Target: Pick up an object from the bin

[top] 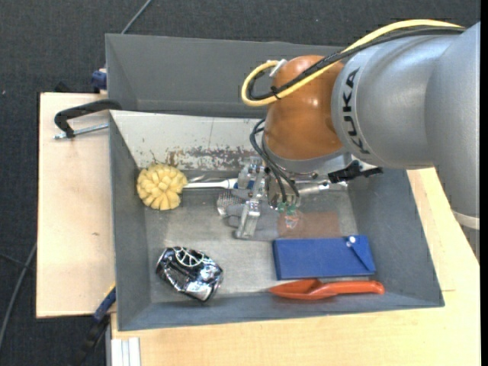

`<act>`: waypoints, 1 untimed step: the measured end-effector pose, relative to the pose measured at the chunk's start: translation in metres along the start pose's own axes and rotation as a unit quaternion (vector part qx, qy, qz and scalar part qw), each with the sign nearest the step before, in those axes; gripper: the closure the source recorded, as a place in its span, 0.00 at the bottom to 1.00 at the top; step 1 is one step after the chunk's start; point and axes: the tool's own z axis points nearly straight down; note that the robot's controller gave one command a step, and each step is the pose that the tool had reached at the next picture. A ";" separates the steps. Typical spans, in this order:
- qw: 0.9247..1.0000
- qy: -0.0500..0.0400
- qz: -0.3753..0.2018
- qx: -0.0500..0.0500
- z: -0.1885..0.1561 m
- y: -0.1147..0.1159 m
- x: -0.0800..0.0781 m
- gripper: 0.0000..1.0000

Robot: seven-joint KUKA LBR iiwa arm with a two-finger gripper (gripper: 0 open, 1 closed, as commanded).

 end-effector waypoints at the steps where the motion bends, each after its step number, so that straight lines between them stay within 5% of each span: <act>1: 1.000 -0.001 0.005 -0.004 0.013 0.024 0.010 0.00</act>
Offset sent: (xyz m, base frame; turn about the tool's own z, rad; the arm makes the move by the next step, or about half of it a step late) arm -0.0157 -0.0250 -0.0385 0.2880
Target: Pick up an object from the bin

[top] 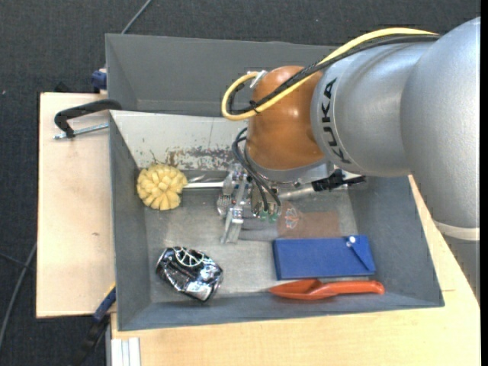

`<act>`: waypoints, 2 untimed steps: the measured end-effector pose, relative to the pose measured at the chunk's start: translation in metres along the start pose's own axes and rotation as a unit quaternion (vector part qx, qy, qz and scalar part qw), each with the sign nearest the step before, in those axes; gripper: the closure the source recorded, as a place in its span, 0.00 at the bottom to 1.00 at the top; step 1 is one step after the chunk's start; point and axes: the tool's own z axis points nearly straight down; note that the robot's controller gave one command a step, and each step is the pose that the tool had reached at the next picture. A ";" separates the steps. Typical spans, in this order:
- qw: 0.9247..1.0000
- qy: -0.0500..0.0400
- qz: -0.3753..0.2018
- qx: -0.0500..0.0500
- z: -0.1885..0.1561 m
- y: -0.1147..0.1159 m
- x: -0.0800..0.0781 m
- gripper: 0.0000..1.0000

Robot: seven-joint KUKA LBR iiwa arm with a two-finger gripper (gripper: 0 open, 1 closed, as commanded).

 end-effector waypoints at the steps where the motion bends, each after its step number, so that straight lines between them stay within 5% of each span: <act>1: 0.999 0.002 0.042 0.001 0.014 -0.016 0.003 0.00; 2: 0.990 0.000 0.141 0.002 -0.004 -0.021 0.014 0.00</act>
Offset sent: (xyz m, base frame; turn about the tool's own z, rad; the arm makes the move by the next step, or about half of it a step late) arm -0.0263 -0.0059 0.0193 0.2839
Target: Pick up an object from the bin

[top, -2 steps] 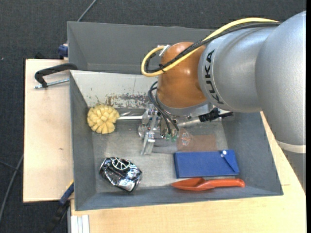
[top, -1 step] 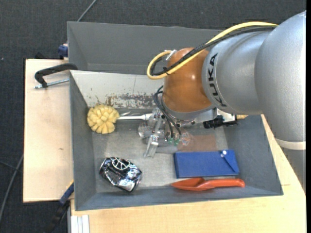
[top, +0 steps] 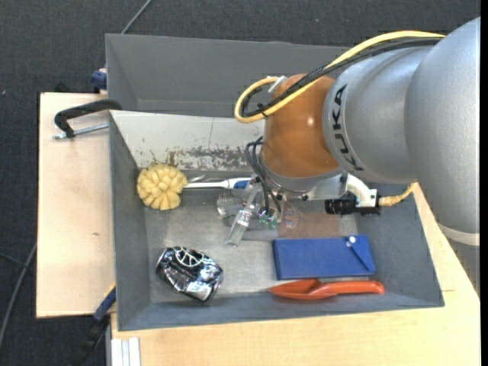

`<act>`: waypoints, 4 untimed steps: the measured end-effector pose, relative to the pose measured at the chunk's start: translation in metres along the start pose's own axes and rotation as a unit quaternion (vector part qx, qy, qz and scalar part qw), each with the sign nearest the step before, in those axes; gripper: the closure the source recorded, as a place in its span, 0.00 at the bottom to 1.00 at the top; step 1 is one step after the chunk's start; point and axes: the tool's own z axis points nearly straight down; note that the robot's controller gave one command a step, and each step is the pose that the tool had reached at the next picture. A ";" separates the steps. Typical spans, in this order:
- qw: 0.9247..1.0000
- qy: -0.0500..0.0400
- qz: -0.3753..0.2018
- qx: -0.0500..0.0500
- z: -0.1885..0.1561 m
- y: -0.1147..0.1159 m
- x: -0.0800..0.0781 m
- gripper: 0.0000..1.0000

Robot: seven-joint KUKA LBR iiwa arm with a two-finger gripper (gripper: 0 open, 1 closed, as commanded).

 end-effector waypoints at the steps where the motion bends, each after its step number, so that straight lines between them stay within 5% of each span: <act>1: 0.999 0.001 0.040 -0.001 -0.016 -0.013 0.013 0.00; 2: 0.987 -0.001 0.160 -0.003 0.015 -0.005 0.005 0.00; 3: 0.988 0.000 0.155 -0.002 0.059 -0.001 0.016 1.00; 4: 0.988 0.000 0.155 -0.002 0.059 -0.001 0.016 1.00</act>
Offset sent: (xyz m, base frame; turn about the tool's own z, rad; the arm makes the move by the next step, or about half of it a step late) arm 0.0029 0.0062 -0.0550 0.4548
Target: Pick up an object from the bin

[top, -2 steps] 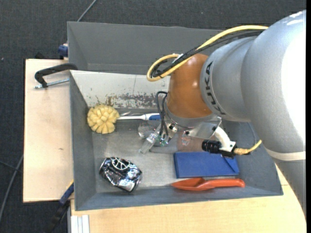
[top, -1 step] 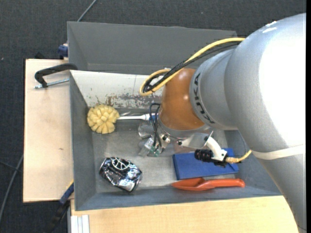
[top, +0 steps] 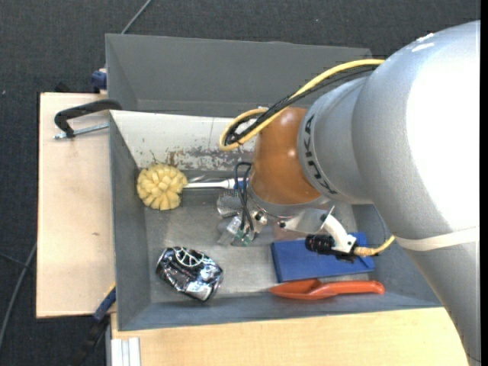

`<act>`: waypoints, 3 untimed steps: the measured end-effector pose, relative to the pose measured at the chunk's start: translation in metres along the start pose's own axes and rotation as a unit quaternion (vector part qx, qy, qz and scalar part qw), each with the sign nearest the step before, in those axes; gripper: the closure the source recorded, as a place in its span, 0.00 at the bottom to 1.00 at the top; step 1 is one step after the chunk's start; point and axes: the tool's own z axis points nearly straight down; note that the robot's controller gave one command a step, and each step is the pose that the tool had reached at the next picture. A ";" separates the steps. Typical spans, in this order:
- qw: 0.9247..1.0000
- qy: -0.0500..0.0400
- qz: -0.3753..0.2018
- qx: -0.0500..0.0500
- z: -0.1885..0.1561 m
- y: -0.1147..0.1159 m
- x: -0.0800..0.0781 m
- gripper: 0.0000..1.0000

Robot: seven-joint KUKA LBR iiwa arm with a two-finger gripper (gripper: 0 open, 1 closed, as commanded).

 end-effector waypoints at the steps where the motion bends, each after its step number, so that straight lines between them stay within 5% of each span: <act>1: 0.992 0.001 -0.122 0.002 -0.019 0.028 -0.011 1.00; 2: 0.981 -0.002 -0.197 -0.002 -0.025 0.032 -0.012 1.00; 3: 0.996 -0.001 -0.094 0.000 -0.018 0.048 0.011 1.00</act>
Offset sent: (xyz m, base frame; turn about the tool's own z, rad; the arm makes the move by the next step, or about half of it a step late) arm -0.0055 0.0153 0.0174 -0.1216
